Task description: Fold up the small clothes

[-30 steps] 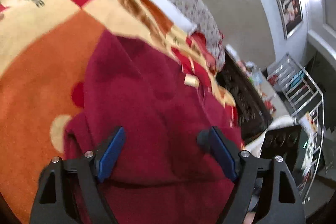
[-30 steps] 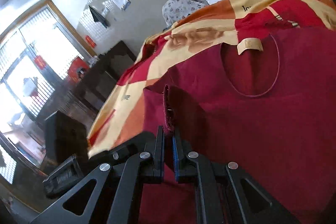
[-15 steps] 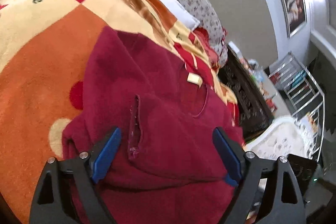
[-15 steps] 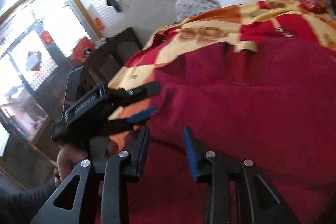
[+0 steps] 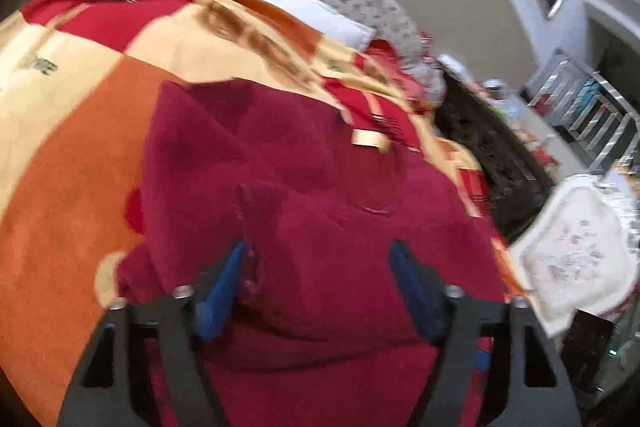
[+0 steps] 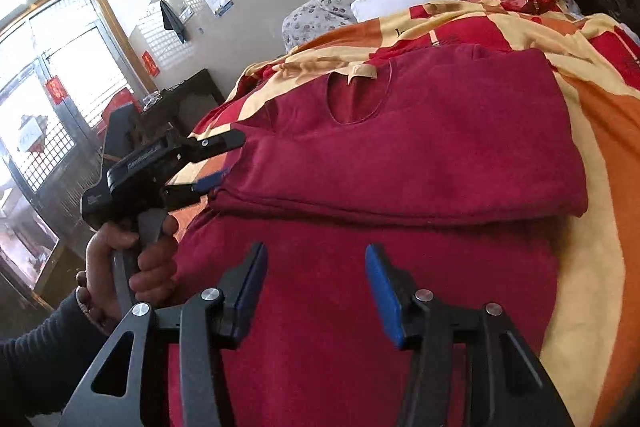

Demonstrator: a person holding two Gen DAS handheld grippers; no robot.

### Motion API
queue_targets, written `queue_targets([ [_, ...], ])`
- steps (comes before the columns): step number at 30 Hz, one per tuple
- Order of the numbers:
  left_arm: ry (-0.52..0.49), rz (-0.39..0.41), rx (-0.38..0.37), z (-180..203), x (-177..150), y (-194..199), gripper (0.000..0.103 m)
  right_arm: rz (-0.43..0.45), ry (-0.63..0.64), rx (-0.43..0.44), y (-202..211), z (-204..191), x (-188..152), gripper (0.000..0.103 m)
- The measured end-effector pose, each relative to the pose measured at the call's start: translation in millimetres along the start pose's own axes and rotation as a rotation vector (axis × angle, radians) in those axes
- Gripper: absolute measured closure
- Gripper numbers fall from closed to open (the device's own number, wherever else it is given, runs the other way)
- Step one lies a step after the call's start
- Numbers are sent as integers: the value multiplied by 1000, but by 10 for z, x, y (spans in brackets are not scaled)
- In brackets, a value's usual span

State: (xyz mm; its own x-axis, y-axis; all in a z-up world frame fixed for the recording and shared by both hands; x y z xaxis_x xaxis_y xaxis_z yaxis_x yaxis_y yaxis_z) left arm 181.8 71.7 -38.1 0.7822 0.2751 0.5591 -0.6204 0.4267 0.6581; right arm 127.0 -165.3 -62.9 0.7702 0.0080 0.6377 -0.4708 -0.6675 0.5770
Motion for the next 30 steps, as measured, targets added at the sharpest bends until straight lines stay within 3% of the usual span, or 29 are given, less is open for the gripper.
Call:
queue_targets([
  [4, 16, -12, 73, -98, 19, -107, 86, 14, -68, 29, -4, 135, -7, 47],
  [6, 25, -9, 90, -158, -7, -106, 97, 32, -96, 40, 25, 183, -12, 47],
  [11, -8, 36, 94, -45, 26, 57, 98, 79, -134, 44, 108, 234, -11, 47],
  [17, -83, 228, -36, 526, 417, 813, 98, 192, -230, 50, 299, 405, -12, 47],
  [21, -66, 319, -14, 500, 665, 1137, 98, 256, -305, 56, 404, 533, -33, 46],
  [25, 9, 287, 32, 149, 659, 1086, 98, 286, -349, 62, 460, 612, -53, 44],
  [30, 45, 209, 92, -201, 348, 810, 98, 290, -351, 60, 469, 604, -61, 43],
])
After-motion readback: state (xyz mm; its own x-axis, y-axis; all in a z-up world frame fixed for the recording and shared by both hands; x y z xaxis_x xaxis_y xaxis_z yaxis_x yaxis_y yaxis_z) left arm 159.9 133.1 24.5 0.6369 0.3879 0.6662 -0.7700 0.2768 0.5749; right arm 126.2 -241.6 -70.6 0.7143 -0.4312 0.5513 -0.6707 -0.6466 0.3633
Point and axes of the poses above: each gripper's, at about its wrist camera, not at the fingertips, and y roughly against the way its jaws point, z to its right, x to its top, the point moved 4 cm from there along -y, roughly the way its jaws point, and after that the axes turned 7 degrees about -z, right-handed, at the moved point
